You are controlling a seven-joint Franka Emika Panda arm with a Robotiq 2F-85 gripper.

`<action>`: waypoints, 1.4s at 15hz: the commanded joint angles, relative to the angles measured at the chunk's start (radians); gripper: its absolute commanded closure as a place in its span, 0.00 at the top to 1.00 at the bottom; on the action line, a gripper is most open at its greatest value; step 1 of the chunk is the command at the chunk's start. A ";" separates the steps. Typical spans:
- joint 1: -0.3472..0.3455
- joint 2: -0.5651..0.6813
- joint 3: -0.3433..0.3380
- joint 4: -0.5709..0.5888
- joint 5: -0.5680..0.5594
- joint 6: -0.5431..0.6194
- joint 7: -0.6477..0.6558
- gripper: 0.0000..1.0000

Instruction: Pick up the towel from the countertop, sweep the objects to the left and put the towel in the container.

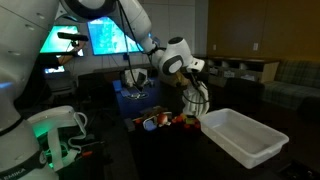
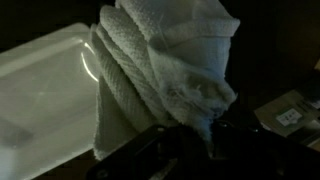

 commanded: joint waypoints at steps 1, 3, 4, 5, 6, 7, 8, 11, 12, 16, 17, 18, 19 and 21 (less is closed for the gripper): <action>-0.050 0.024 -0.017 0.145 0.030 -0.074 -0.032 0.06; -0.056 0.074 -0.055 0.264 0.018 -0.141 -0.014 0.06; -0.051 0.104 -0.078 0.320 0.010 -0.166 -0.002 0.06; -0.043 0.134 -0.108 0.376 0.001 -0.194 0.016 0.06; -0.034 0.166 -0.135 0.425 -0.007 -0.207 0.033 0.06; -0.029 0.197 -0.158 0.473 -0.014 -0.234 0.045 0.06; -0.022 0.230 -0.184 0.523 -0.025 -0.265 0.060 0.49; -0.013 0.319 -0.235 0.658 -0.064 -0.375 0.078 0.62; -0.016 0.343 -0.241 0.703 -0.075 -0.417 0.078 0.70; -0.036 0.371 -0.236 0.809 -0.108 -0.573 0.046 0.97; -0.044 0.349 -0.228 0.803 -0.112 -0.624 0.030 0.99; -0.051 0.318 -0.220 0.778 -0.116 -0.679 0.006 1.00; -0.053 0.288 -0.215 0.756 -0.120 -0.723 -0.010 1.00; -0.072 0.202 -0.193 0.674 -0.119 -0.835 -0.086 1.00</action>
